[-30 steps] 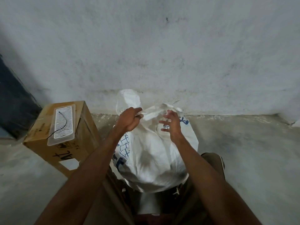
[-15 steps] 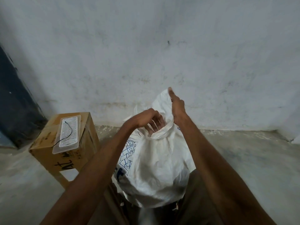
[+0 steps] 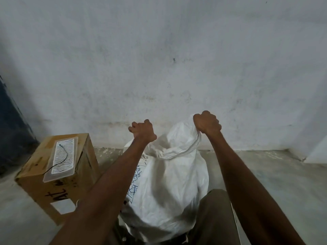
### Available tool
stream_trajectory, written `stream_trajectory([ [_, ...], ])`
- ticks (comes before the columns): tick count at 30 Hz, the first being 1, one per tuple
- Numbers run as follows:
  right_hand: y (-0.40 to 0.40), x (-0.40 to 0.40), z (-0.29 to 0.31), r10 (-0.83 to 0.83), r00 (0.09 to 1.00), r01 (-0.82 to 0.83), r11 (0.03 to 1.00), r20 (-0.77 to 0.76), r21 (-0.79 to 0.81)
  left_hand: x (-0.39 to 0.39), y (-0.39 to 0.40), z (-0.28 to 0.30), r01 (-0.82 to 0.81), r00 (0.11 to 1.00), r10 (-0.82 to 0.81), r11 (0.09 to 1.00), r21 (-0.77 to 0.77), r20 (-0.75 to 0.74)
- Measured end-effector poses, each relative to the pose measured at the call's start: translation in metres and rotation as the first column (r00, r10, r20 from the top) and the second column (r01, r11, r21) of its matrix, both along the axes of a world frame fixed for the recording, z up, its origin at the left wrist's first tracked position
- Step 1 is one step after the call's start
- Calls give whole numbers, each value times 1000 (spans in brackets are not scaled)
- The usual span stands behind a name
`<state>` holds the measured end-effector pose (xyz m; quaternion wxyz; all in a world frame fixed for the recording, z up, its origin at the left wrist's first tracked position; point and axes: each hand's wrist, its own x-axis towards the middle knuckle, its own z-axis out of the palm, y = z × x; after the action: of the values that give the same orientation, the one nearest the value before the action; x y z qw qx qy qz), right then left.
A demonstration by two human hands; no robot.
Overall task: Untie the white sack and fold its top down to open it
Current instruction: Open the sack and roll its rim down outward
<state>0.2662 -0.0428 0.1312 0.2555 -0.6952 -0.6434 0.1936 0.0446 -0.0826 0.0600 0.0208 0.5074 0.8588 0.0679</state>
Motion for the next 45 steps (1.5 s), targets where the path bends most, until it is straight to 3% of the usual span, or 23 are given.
stream_trajectory([
  [4,4,-14,-4,151,945,-170,984,290,43,-2,4,-11,25,1000,-26,998,-65,-16],
  [6,18,-22,-8,273,889,-277,960,367,-42,-6,8,-14,46,998,-44,997,-68,36],
  [9,39,-31,-11,344,905,-299,933,250,-202,-15,12,-16,48,991,-50,999,16,125],
  [12,50,-41,-16,355,919,-309,918,169,-247,-20,17,-21,79,978,-98,991,103,183],
  [14,54,-48,-20,389,895,-333,908,217,-254,-21,18,-22,104,959,-140,982,155,247],
  [17,59,-55,-24,395,892,-374,918,223,-129,-24,16,-17,142,948,-196,966,215,251],
  [20,63,-45,-18,346,909,-356,935,232,2,-36,10,-5,206,952,-252,947,247,174],
  [25,53,-19,-4,226,885,-343,908,407,242,-69,-8,25,265,960,-223,920,288,-169],
  [28,36,-14,4,200,810,-358,913,552,195,-73,-28,45,283,923,-211,940,193,-323],
  [31,24,-7,14,213,757,-371,918,618,137,-72,-44,60,295,897,-232,948,118,-376],
  [35,16,12,24,216,790,-316,945,574,79,-77,-63,78,321,878,-284,947,33,-384],
  [38,7,20,27,201,864,-276,956,461,102,-83,-74,88,291,924,-286,956,-18,-253],
  [40,2,22,32,202,900,-268,956,386,124,-82,-79,92,212,961,-196,975,66,-198],
  [45,6,18,39,195,935,-240,963,296,125,-73,-90,84,48,969,6,976,212,-248],
])
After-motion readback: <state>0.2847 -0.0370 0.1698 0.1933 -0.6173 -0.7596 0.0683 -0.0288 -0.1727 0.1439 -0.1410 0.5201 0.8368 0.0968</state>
